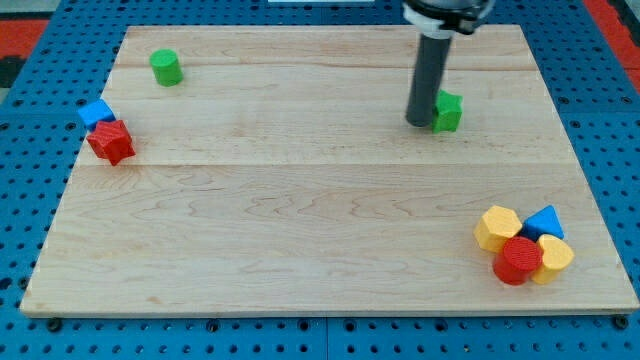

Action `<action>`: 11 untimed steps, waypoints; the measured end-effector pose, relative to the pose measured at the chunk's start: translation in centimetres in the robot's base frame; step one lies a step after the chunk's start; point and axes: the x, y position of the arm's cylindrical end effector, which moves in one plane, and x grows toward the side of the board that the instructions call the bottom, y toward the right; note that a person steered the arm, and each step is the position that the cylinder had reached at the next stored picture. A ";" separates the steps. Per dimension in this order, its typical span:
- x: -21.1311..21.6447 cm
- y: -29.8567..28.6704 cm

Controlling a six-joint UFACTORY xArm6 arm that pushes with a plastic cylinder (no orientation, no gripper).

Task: Nudge the green star to the right center

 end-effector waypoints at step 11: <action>-13.4 -23.7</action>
